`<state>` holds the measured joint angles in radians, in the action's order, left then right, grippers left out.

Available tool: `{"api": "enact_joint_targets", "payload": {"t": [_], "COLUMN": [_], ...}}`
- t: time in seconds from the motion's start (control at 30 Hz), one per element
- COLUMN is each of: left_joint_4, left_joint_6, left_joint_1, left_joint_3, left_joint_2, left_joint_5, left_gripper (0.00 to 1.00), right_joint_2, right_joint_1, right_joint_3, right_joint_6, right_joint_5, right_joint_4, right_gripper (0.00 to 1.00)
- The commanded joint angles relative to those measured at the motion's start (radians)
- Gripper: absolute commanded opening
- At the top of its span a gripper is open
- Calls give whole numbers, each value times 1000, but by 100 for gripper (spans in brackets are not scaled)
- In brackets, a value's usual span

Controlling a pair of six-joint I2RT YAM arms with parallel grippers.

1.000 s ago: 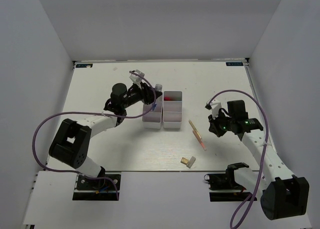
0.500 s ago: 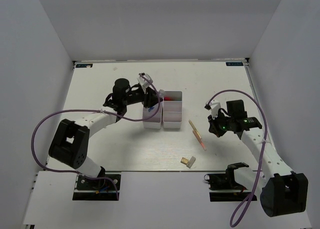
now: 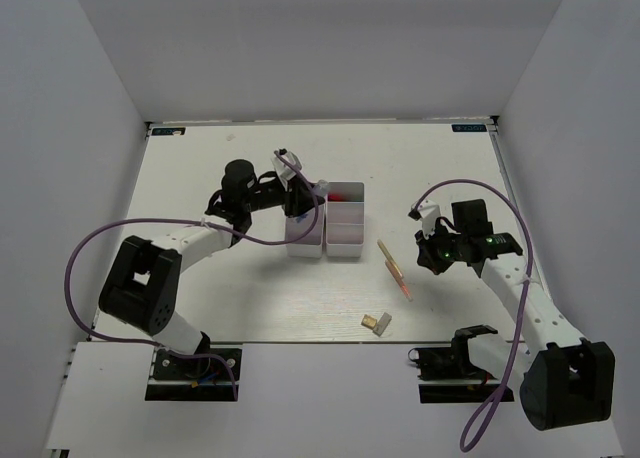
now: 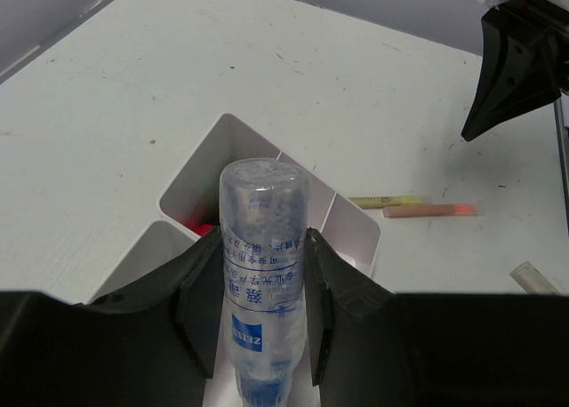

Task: Sort the stationery into containers
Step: Place the stationery in the storage box.

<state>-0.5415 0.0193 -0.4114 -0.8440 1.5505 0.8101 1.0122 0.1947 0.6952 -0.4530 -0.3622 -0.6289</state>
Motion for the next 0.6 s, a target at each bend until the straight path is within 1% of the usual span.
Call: {"api": "enact_joint_targets", "payload": {"t": [0.0, 0.2, 0.57], "left_joint_4": [-32, 0, -5], "left_joint_6": [25, 77, 105], "left_joint_1": [16, 26, 36], "left_joint_3": [-18, -24, -47], "left_joint_2": [6, 23, 49], "left_joint_5": [61, 66, 100], "left_gripper": [0, 0, 0], "right_joint_2": [3, 11, 25], "right_joint_1": [-1, 0, -1], "right_joint_3": [1, 3, 3], "right_joint_6": [-10, -12, -12], "right_joint_5": [-4, -3, -1], "right_joint_4": [-2, -2, -3], "right_gripper": [0, 0, 0]}}
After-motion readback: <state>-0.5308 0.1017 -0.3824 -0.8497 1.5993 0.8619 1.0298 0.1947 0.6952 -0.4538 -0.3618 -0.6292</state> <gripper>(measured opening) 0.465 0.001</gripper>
